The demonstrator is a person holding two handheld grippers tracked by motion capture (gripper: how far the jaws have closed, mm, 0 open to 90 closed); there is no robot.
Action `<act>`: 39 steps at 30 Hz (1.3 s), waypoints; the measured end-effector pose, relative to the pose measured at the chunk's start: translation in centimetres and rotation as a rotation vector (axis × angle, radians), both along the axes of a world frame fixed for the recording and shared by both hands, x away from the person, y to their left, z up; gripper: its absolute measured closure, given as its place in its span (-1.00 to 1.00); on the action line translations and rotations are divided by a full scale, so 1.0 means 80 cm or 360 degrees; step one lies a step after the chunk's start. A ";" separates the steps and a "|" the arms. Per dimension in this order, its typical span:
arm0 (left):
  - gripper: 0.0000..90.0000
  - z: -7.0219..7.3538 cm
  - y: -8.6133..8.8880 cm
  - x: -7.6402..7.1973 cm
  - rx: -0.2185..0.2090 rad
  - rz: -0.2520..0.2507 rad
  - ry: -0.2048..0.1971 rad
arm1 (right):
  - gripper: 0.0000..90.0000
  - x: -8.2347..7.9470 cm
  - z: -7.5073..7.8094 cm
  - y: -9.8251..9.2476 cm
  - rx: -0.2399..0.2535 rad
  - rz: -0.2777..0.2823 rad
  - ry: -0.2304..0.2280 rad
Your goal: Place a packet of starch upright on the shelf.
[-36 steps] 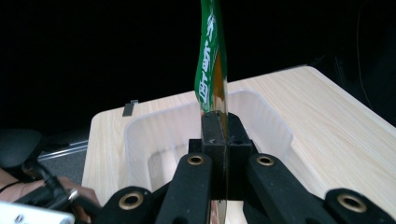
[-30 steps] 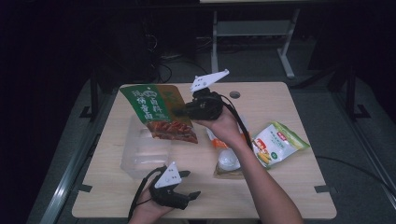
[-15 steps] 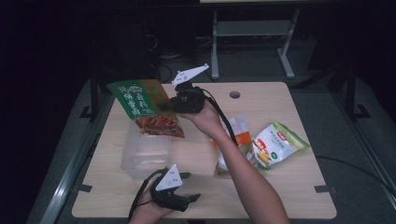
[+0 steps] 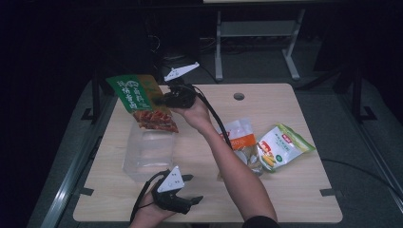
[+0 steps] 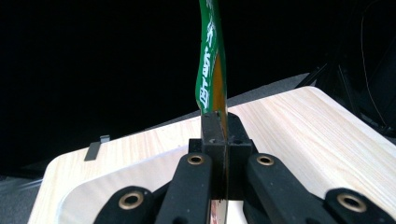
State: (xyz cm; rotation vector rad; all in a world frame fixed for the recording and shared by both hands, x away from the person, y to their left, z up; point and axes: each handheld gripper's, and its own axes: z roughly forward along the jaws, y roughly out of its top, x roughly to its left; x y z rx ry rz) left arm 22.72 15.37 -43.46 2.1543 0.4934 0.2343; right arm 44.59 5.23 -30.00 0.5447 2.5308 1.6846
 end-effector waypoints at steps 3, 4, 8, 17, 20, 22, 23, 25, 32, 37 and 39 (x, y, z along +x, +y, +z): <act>-0.43 0.000 0.001 0.000 0.0007 0.0006 0.0001 | 1.00 0.007 -0.011 0.005 0.0008 -0.0012 0.0025; -0.43 0.000 0.001 0.000 -0.0001 0.0010 0.0002 | 1.00 0.010 -0.017 0.008 0.0008 -0.0016 0.0044; -0.43 0.000 0.001 0.000 -0.0008 0.0006 0.0000 | 1.00 0.018 -0.036 0.015 0.0015 -0.0043 0.0088; -0.44 0.001 0.000 -0.001 0.0001 -0.0008 -0.0006 | 1.00 0.025 -0.065 0.010 0.0040 -0.0101 0.0161; -0.44 0.000 0.000 -0.001 0.0001 -0.0008 -0.0004 | 1.00 0.027 -0.073 0.007 0.0024 -0.0115 0.0168; -0.44 0.000 -0.001 0.000 -0.0003 -0.0008 -0.0003 | 1.00 0.027 -0.078 0.007 0.0001 -0.0109 0.0175; -0.44 0.000 -0.001 0.000 -0.0003 -0.0008 -0.0004 | 0.99 0.028 -0.081 0.007 0.0000 -0.0112 0.0178; -0.44 0.000 0.000 0.000 0.0001 -0.0008 -0.0005 | 0.99 0.030 -0.085 0.004 0.0023 -0.0114 0.0193; -0.44 0.000 0.000 0.001 -0.0001 -0.0005 -0.0002 | 0.99 0.036 -0.096 -0.004 0.0008 -0.0140 0.0213; -0.44 -0.001 -0.001 0.002 -0.0002 -0.0008 0.0004 | 0.98 0.038 -0.100 -0.008 0.0015 -0.0149 0.0235; -0.44 -0.001 -0.001 0.002 0.0002 -0.0009 0.0003 | 0.90 0.038 -0.100 -0.008 0.0000 -0.0156 0.0241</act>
